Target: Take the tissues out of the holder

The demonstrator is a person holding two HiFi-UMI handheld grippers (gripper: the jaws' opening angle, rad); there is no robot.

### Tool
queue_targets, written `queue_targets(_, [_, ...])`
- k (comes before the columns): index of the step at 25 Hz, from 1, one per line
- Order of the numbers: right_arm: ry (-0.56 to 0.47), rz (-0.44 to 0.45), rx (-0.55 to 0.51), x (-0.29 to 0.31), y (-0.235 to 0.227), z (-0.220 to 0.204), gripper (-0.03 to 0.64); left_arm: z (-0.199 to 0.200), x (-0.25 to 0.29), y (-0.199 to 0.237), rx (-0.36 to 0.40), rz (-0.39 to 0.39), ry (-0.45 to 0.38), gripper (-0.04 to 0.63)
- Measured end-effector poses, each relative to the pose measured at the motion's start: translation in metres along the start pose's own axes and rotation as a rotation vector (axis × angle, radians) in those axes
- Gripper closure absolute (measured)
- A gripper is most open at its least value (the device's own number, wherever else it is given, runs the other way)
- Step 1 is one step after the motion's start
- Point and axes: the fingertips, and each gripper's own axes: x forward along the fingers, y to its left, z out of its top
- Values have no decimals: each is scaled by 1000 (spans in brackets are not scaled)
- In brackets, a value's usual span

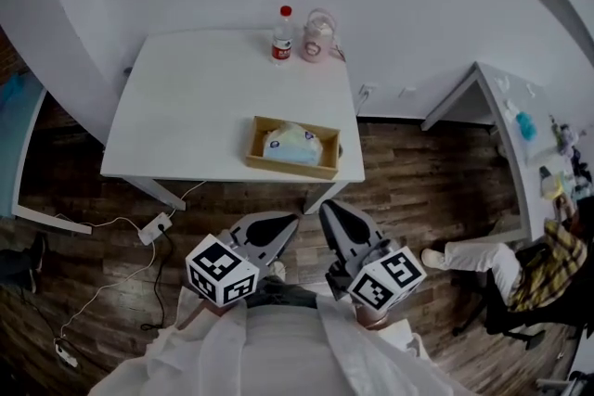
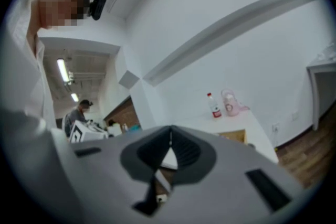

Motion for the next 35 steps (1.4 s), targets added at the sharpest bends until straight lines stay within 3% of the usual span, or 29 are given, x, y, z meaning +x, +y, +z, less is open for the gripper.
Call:
queue_targets(10, [65,30,43,31,-19,-7,606,1,10,27,-32,50,35,583])
queue_targets(22, [85,53,55,80,-30,18,606,29,23,79,-80,30,43,583])
queue_targets(35, [120,-54,49,123,-59,24,606,61,41,138,-96,-32,7,583])
